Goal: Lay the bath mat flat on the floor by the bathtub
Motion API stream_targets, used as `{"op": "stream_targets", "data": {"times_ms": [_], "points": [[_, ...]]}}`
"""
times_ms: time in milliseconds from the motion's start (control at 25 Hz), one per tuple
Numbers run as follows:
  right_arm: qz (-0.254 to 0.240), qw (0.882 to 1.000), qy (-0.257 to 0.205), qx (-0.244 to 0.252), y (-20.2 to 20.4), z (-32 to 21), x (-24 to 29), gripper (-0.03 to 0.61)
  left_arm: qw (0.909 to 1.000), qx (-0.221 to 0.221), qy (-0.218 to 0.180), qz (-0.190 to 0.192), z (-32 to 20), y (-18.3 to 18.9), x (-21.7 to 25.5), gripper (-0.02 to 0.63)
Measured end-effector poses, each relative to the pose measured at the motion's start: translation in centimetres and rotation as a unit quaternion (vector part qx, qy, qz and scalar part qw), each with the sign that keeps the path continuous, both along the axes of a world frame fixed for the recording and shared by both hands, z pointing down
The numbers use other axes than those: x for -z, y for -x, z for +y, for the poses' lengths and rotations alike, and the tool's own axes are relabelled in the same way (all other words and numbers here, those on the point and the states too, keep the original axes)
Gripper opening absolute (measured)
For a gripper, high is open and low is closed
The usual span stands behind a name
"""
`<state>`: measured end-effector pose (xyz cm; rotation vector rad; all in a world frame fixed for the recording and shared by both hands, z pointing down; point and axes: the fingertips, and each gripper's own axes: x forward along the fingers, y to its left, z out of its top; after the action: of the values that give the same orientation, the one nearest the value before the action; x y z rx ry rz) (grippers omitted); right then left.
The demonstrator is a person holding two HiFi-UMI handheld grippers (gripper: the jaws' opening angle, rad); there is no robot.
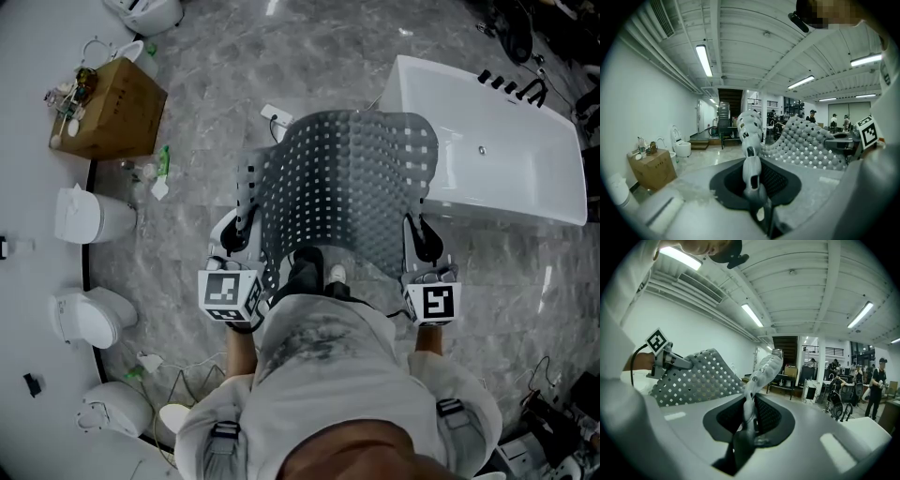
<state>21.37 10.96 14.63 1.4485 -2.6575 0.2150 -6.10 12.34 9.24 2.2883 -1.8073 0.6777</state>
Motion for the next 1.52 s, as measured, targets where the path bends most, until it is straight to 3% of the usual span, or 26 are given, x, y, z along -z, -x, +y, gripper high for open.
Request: {"op": "stream_targets", "data": {"times_ms": [560, 920, 1240, 1520], "points": [[0.043, 0.996, 0.043, -0.066, 7.2, -11.5, -2.2, 0.048, 0.9977, -0.042, 0.044, 0.029, -14.3, 8.4, -4.3, 0.048], [0.064, 0.993, 0.064, -0.078, 12.0, -17.5, -3.6, 0.048, 0.9950, -0.050, 0.072, 0.048, -20.3, 12.9, -7.6, 0.046], [0.075, 0.991, 0.084, -0.073, 12.7, -22.1, -8.3, 0.048, 0.9931, -0.041, 0.098, 0.050, -24.6, 13.5, -12.9, 0.046], [0.099, 0.985, 0.122, -0.071, 12.0, -25.4, -15.9, 0.048, 0.9916, -0.022, 0.121, 0.042, -27.5, 13.8, -19.2, 0.046]]}}
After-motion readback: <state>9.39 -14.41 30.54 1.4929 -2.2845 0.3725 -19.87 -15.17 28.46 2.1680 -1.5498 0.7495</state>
